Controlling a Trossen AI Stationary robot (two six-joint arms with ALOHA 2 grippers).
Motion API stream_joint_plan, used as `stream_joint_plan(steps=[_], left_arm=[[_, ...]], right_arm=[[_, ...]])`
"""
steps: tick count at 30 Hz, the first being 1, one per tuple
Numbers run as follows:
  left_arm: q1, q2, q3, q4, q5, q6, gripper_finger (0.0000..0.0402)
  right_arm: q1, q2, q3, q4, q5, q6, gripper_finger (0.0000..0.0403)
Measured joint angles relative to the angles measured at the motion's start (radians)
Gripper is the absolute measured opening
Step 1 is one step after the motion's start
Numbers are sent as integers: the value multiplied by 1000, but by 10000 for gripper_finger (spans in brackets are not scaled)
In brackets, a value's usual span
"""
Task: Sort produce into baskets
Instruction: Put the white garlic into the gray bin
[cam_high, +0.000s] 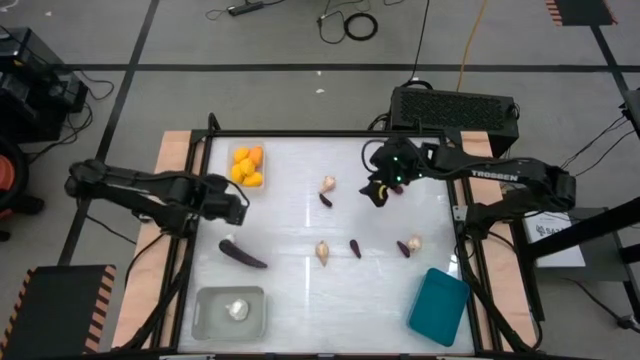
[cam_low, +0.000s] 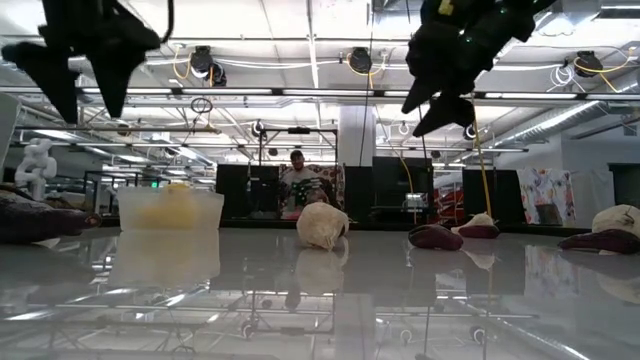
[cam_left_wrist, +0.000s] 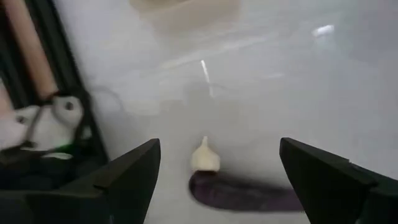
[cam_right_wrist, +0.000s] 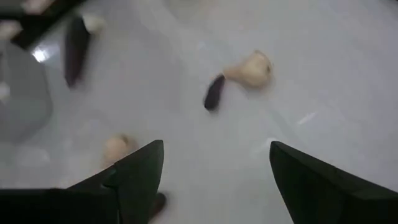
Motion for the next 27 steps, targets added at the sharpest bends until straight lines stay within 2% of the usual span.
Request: stream_joint_plan(steps=[7,12,15,19,24,27], left_arm=[[32,12,-188,265,49,-64,334],[30,18,-276,355,65,-177,334],[23,33,-302,381,69,-185,334],[7,58,-321,428,86,-170,334],[-12,131,-325,415,100,-40,334],[-18,186,-325,415,155,3,334]], right_arm=[[23,-3,0,-53,4,-115,286],[35,-3,0,-66,3,-245,286],[34,-3,0,-65,3,-266,286],[34,-3,0,-57,3,-212,286],[34,-3,0,-43,10,-178,286],[34,-3,0,-6,14,-136,286]])
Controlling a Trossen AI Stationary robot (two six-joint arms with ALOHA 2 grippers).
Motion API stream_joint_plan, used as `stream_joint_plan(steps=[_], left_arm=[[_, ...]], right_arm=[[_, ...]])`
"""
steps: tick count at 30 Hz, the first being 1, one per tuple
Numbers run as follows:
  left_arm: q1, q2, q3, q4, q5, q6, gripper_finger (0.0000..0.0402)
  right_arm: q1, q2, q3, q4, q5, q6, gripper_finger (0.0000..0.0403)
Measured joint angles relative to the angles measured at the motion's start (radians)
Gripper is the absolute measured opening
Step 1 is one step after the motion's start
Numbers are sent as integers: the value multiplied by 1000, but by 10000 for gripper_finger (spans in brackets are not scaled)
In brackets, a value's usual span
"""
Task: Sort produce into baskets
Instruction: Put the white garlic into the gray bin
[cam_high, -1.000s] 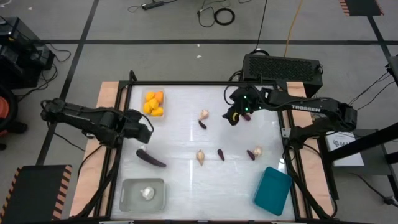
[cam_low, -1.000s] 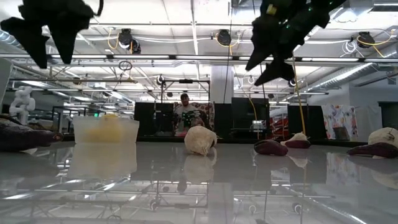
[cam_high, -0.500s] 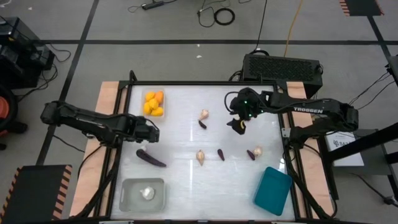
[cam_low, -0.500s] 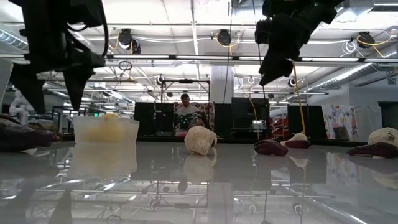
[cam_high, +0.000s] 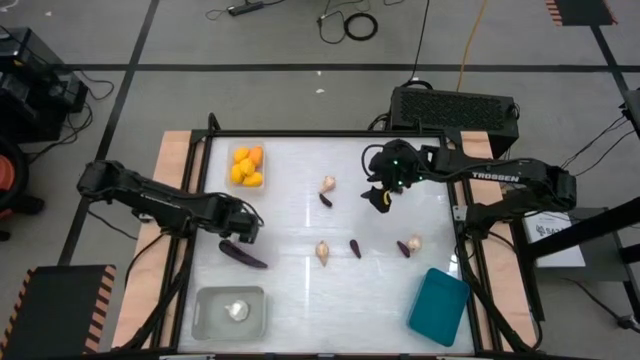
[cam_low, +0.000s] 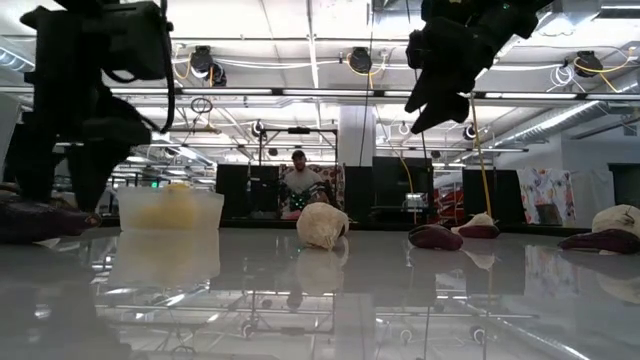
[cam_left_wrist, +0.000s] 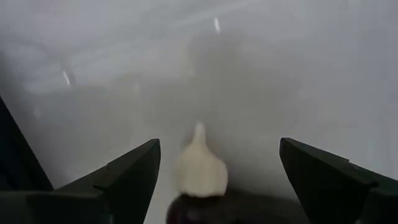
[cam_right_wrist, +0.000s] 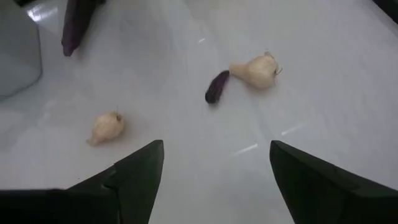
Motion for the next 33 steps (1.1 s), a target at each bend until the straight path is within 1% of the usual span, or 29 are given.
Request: stream_joint_plan(steps=[3,8,14,18,23,29,33], left_arm=[[0,42,0,3,72,42,334],[0,84,0,5,79,74,334],[0,98,0,27,99,155,327],[0,98,0,18,97,161,301],[0,98,0,20,123,151,257],[2,98,0,22,128,142,205],[2,98,0,22,134,132,173]], right_arm=[[0,0,0,-2,-9,5,286],[0,0,0,-15,-9,-35,286],[1,0,0,-14,-9,57,286],[1,0,0,-6,17,53,286],[5,0,0,-12,14,75,286],[28,0,0,-29,10,14,286],[32,0,0,-27,11,72,286]])
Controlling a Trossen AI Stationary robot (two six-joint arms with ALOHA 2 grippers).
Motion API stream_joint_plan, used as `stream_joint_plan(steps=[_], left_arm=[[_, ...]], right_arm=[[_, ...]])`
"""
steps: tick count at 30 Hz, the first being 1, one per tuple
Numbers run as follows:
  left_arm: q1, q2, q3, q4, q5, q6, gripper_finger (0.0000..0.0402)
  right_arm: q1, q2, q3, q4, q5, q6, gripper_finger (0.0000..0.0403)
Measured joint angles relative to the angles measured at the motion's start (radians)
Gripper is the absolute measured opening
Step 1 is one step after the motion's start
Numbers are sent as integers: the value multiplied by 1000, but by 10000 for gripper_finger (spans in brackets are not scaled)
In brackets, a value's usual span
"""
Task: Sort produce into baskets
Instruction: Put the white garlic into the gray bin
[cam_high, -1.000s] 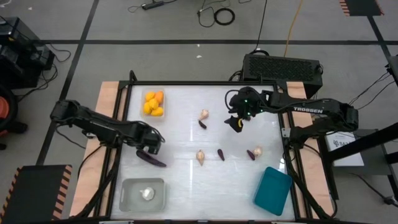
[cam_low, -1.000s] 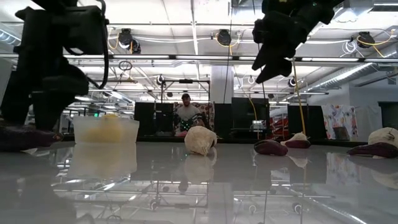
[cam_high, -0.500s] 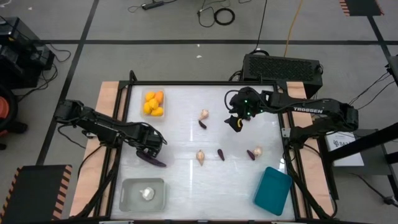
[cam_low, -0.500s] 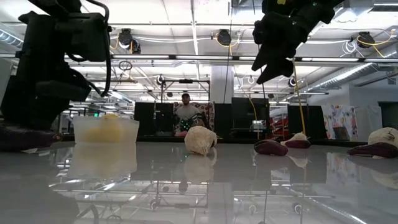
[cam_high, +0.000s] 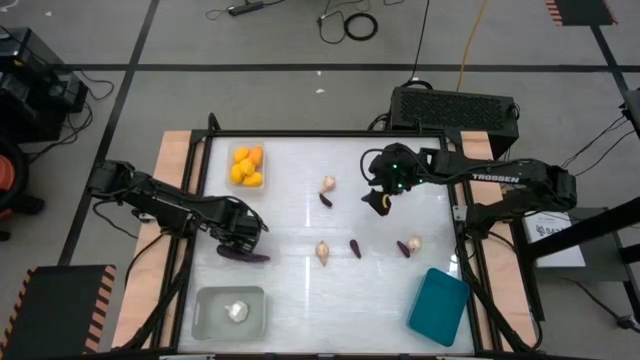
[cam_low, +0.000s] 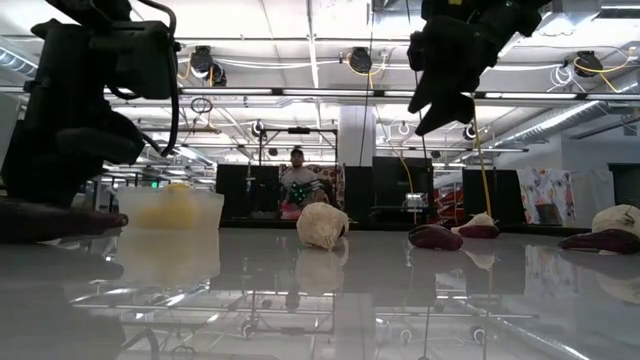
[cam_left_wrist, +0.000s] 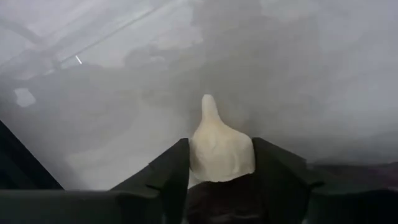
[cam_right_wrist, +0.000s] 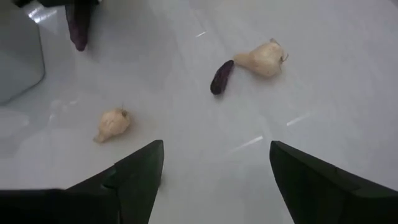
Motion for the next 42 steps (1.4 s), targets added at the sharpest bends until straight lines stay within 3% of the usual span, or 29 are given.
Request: stream_joint_plan(steps=[9,16,21,29,34,42], left_arm=[[0,-1,38,4,15,27,150],[0,-1,156,3,-28,22,149],[-36,-1,282,6,29,104,148],[-172,-2,407,81,58,236,148],[-307,-2,407,79,172,184,148],[-514,0,404,81,168,120,148]], right_arm=[[8,0,0,22,9,41,286],[8,0,0,20,6,-20,286],[8,0,0,20,5,-1,286],[20,0,0,57,4,74,286],[27,0,0,66,5,111,286],[26,0,0,79,63,120,286]])
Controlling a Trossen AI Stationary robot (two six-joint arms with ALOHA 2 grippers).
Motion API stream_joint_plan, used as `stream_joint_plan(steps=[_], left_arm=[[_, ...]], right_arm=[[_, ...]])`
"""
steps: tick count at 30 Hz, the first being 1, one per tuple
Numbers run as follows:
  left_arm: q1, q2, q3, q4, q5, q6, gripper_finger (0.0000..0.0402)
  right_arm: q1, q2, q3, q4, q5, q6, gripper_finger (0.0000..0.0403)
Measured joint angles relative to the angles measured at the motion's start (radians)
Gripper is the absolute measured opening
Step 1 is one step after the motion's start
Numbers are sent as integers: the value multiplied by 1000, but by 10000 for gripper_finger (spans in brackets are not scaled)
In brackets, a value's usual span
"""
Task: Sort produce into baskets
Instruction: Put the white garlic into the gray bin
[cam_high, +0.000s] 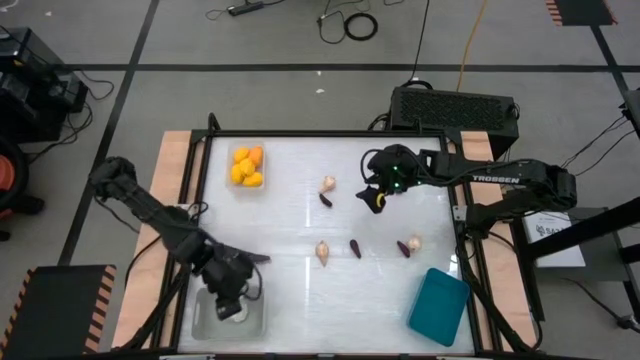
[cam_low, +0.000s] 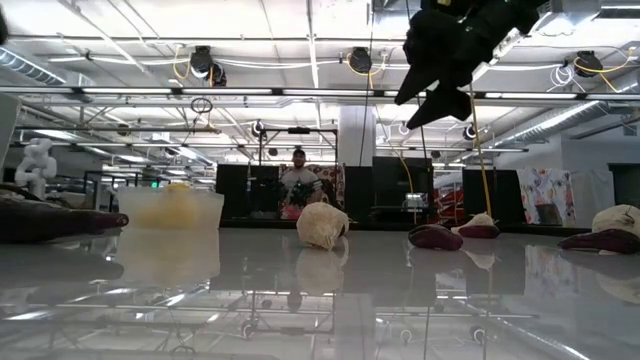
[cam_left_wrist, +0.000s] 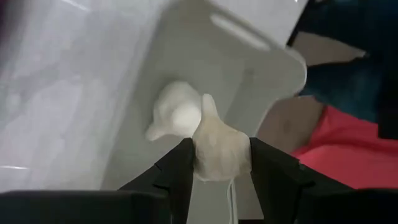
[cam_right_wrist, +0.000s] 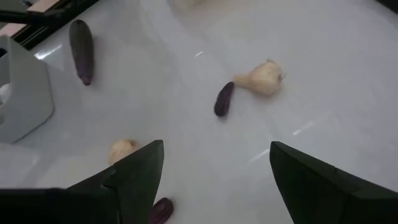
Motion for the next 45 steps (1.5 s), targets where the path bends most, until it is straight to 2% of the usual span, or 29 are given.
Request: stream_joint_plan(steps=[6,11,20,27,30,34,38,42,45], left_arm=[[-82,6,-39,5,-65,-103,148],[-100,8,-46,0,-69,-186,155],[-63,8,-46,-3,-76,-271,229],[16,8,-46,8,-30,-282,275],[54,8,-46,64,-49,-246,278],[121,7,-46,178,-169,-115,279],[197,7,-45,256,-264,19,279],[270,7,-45,269,-295,101,279],[315,7,-45,272,-307,155,279]], right_arm=[[0,7,0,64,3,-5,286],[0,13,-1,96,3,-15,286],[-12,13,-2,75,21,-89,286],[-129,-16,0,-22,42,-48,286],[-226,-15,0,-154,102,2,286],[-341,3,0,-275,155,9,286],[-400,46,0,-311,156,-22,286],[-445,134,-1,-334,152,-53,286],[-485,211,-1,-351,105,-93,286]])
